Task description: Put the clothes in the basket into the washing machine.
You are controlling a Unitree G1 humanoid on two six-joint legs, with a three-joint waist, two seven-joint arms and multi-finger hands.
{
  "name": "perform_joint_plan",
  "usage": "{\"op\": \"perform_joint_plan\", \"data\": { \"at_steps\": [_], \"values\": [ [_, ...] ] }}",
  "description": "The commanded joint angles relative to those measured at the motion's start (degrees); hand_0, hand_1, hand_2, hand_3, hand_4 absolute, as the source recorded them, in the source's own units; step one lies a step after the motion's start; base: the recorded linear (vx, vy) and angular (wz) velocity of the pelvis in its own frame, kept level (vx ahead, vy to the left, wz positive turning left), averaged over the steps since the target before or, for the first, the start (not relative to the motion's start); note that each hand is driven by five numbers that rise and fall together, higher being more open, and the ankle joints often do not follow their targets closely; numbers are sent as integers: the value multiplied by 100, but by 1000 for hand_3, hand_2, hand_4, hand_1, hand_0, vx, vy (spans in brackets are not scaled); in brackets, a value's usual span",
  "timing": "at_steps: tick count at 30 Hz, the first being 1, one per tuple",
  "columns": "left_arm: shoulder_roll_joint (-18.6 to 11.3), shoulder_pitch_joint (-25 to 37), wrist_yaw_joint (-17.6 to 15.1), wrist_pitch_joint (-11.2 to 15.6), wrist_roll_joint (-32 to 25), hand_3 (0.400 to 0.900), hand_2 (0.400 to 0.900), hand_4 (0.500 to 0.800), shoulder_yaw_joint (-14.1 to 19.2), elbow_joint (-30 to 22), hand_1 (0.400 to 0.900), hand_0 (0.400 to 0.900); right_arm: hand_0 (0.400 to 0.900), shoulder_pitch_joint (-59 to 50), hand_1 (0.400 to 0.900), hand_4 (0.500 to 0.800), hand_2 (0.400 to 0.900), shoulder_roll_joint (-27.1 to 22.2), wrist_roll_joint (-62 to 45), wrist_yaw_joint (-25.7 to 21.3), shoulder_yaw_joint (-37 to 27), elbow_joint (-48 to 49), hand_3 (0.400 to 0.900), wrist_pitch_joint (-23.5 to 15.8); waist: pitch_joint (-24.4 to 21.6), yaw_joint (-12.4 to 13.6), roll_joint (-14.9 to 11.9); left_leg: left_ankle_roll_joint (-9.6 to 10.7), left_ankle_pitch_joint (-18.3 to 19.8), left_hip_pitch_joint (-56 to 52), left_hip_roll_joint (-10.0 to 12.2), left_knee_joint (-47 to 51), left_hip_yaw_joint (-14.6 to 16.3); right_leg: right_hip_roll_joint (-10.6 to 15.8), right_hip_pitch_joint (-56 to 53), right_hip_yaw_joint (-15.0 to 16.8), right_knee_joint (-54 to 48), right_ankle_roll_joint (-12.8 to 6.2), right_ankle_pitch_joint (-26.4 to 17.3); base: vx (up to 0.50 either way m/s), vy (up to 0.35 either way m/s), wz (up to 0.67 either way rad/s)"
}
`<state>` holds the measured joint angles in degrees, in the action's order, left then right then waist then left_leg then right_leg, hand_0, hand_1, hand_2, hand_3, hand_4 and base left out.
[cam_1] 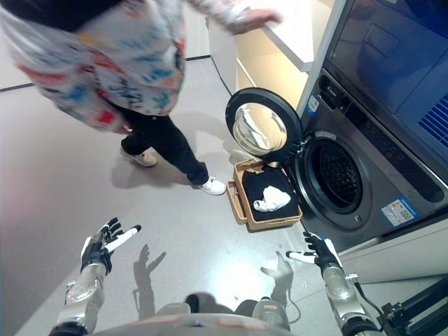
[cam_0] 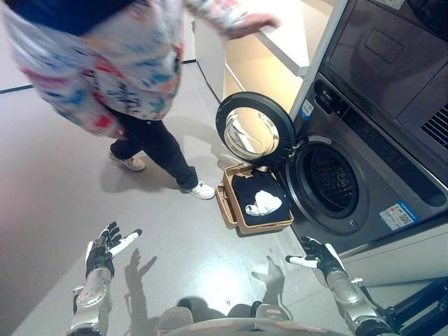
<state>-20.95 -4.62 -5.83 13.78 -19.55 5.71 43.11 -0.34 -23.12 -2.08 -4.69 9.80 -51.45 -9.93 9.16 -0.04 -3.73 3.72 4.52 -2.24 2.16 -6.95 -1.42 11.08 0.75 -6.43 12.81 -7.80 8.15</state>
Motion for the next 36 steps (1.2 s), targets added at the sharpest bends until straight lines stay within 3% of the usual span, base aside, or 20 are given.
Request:
{"op": "perform_joint_plan", "data": {
  "at_steps": [1,18,22,27,31,32,34,36],
  "values": [
    [-233,58,-63,368,155,900,900,800,69,-594,900,900,900,-159,900,800,900,-96,-62,-75,-32,297,900,-293,-290,90,-21,-8,334,71,321,-179,-45,220,712,89,-452,-198,-1434,0,0,0],
    [-214,108,-74,356,171,900,900,800,89,-475,900,900,900,-172,900,800,900,-90,-79,-60,-23,293,900,-279,-263,92,26,-4,256,99,323,-59,-86,270,855,105,-276,-223,-1385,-2,-1,1],
    [-343,264,-126,344,124,900,900,800,24,-400,900,900,900,-131,900,800,900,-164,-105,-20,20,418,900,-273,-139,16,12,-14,266,132,366,-208,-198,139,1003,391,386,-98,-964,-1,-36,6],
    [-251,293,-81,297,30,900,900,800,-24,-166,900,900,900,45,900,800,900,-315,-84,77,-27,340,900,-278,-226,19,15,65,234,31,646,-237,-352,-113,912,232,538,76,-640,85,-180,10],
    [-148,361,-35,228,-75,900,900,800,-136,-108,900,900,900,273,900,800,900,-501,-271,127,-152,373,900,-318,-257,26,19,143,48,269,921,-541,-662,-507,823,179,697,376,-311,61,-256,26],
    [-147,360,-35,228,-76,900,900,800,-137,-109,900,900,900,276,900,800,900,-502,-271,127,-153,374,900,-317,-259,21,23,145,52,277,923,-550,-670,-509,823,172,697,378,-310,81,-237,25],
    [-107,405,-8,195,-103,900,900,800,-208,-55,900,900,900,362,900,800,900,-557,-319,132,-208,379,900,-334,-225,32,1,131,-149,499,937,-951,-787,-613,689,113,673,518,-231,55,-177,35],
    [-84,479,0,179,-157,900,900,800,-306,-21,900,900,900,381,900,800,900,-589,-385,97,-262,381,900,-350,-153,34,24,157,-590,631,950,-939,-968,-700,568,-30,649,616,-122,30,-126,44]
  ]
}}
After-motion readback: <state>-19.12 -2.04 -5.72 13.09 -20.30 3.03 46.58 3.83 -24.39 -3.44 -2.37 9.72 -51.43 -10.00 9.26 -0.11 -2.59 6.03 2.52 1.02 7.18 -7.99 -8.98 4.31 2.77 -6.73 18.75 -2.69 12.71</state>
